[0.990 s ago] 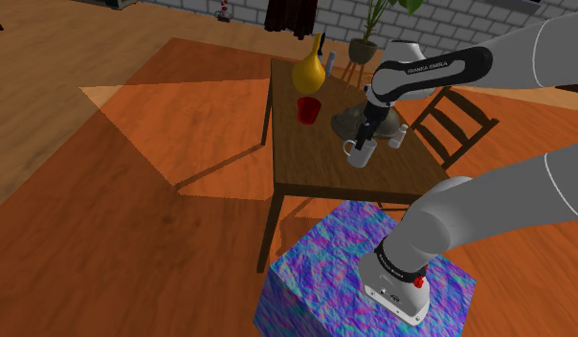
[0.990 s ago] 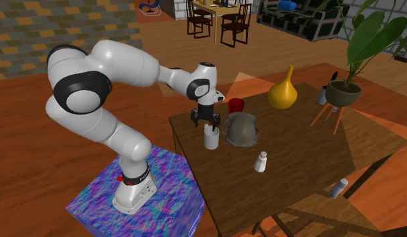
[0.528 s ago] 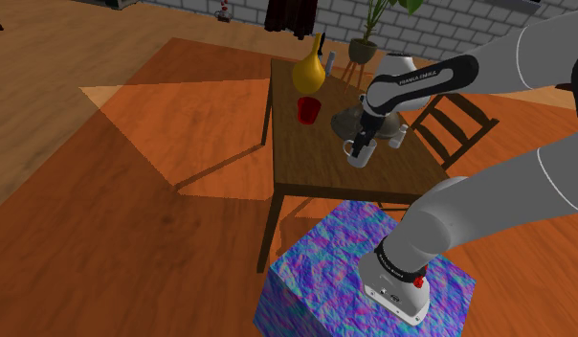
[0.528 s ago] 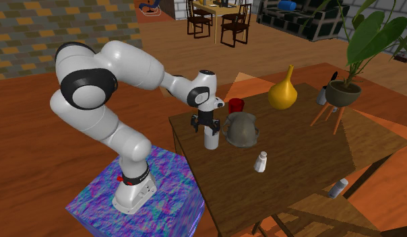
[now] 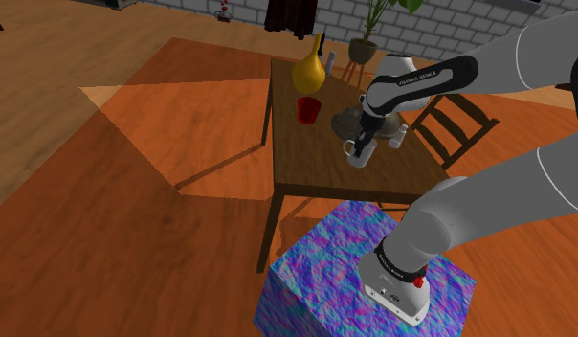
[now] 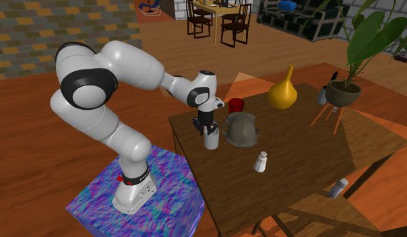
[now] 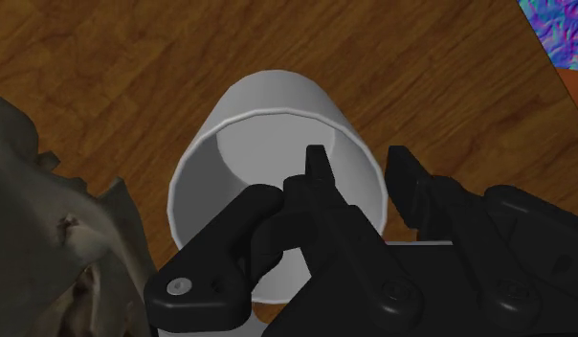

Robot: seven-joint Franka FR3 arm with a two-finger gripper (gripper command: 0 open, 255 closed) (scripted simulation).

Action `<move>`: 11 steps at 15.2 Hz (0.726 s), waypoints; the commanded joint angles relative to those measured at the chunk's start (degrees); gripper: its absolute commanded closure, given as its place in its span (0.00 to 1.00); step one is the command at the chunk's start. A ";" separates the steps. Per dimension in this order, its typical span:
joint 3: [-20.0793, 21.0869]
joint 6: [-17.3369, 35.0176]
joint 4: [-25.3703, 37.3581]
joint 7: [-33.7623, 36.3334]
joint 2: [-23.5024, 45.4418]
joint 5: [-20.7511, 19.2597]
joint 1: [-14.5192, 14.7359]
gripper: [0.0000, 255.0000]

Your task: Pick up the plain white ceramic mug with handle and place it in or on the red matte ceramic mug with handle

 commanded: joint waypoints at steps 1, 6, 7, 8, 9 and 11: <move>0.00 0.00 0.00 0.00 0.00 0.00 0.00 1.00; 0.01 -0.02 0.00 0.01 -0.01 0.00 0.00 1.00; 0.01 -0.01 0.00 0.01 -0.01 0.00 0.00 1.00; 0.00 0.01 0.00 0.00 0.01 0.00 0.00 1.00; 0.21 -0.97 0.37 0.04 -0.61 0.00 -0.06 1.00; 0.62 -2.89 1.18 0.09 -1.74 0.04 -0.13 1.00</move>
